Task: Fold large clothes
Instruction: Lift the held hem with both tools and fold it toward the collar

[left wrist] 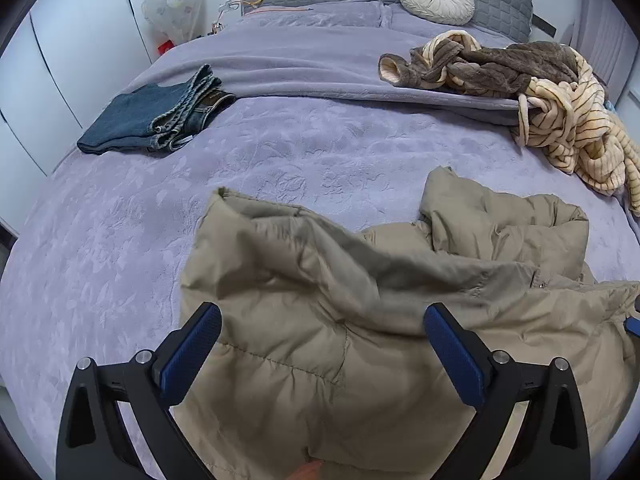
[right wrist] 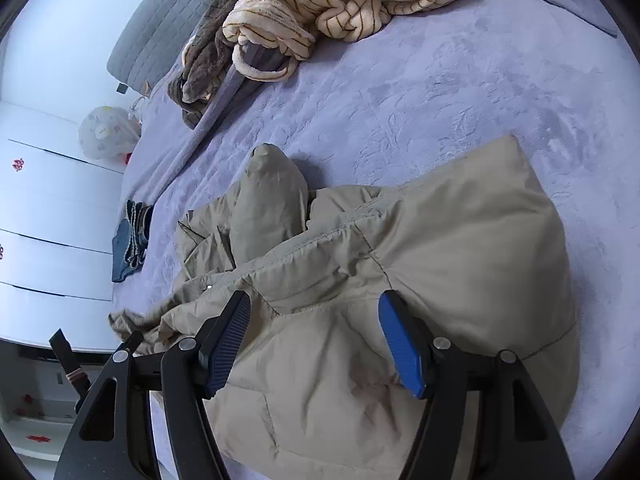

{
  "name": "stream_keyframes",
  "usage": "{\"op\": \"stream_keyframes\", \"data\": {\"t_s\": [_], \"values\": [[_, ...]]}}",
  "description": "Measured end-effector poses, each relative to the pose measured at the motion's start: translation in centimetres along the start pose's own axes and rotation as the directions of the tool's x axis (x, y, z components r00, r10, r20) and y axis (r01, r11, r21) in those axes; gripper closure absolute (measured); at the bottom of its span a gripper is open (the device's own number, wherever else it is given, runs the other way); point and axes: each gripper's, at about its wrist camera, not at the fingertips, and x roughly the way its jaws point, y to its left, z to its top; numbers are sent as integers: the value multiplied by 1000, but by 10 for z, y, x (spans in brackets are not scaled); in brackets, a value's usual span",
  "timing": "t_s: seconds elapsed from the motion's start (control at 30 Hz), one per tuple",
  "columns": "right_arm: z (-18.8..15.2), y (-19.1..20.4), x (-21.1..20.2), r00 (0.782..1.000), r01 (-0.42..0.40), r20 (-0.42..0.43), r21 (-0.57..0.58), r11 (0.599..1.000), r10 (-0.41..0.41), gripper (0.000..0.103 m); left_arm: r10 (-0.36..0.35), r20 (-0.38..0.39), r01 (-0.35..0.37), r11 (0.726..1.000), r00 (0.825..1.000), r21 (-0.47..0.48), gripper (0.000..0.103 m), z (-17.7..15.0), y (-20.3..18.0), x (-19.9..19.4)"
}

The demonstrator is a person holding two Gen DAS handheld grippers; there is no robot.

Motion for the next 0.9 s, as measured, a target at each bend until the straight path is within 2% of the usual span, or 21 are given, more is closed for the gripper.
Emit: {"op": "stream_keyframes", "data": {"t_s": [0.1, 0.13, 0.2, 0.27, 0.3, 0.33, 0.4, 0.47, 0.5, 0.53, 0.6, 0.63, 0.67, 0.77, 0.9], "values": [[0, -2, -1, 1000, 14, 7, -11, 1000, -14, 27, 7, -16, -6, 1000, 1000, 14, 1, 1, 1, 4], [1, -3, -2, 1000, 21, 15, -18, 1000, -21, 20, 5, -14, -5, 1000, 1000, 17, 1, 1, 1, 5], [0, -2, -4, 998, 37, 52, -51, 998, -34, 14, 3, -10, -3, 1000, 1000, 14, 1, 0, 2, 6], [-1, 2, -5, 997, 39, 71, -104, 994, -32, 0, -15, -16, 15, 1000, 1000, 15, 2, -1, 2, 9], [-1, 3, -4, 996, 38, 79, -126, 991, -29, 0, -28, -15, 29, 999, 999, 21, 4, -2, 0, 9], [-1, 5, -4, 996, 44, 85, -150, 988, -32, 0, -30, -5, 30, 999, 1000, 32, 15, -3, -1, 8], [0, 9, -1, 996, 60, 82, -187, 981, -45, 0, -37, 2, 37, 998, 999, 59, 19, -3, -5, 9], [1, 10, 4, 992, 121, 62, -204, 971, -111, 0, -52, 13, 51, 995, 999, 86, 35, -4, -9, 11], [2, 8, 8, 988, 151, 45, -201, 968, -145, 0, -49, 4, 49, 994, 999, 102, 36, -4, -11, 16], [4, 4, 12, 986, 168, 32, -191, 967, -165, 3, -39, -4, 39, 993, 999, 109, 36, -4, -12, 23], [6, -2, 22, 977, 212, 28, -181, 960, -210, 26, -12, -23, 15, 994, 1000, 112, 36, -4, -13, 41], [8, -5, 28, 965, 262, 28, -188, 947, -262, 53, 9, -29, -6, 994, 1000, 109, 36, -4, -14, 53], [10, -9, 35, 951, 308, 31, -192, 932, -308, 67, 25, -33, -22, 994, 999, 105, 36, -4, -14, 63], [22, -23, 50, 955, 294, 27, -167, 941, -294, 73, 41, -35, -39, 997, 999, 71, 36, 0, -15, 90], [42, -32, 68, 956, 292, 37, -161, 943, -290, 76, 48, -26, -46, 997, 999, 61, 36, 10, -21, 111]]}}
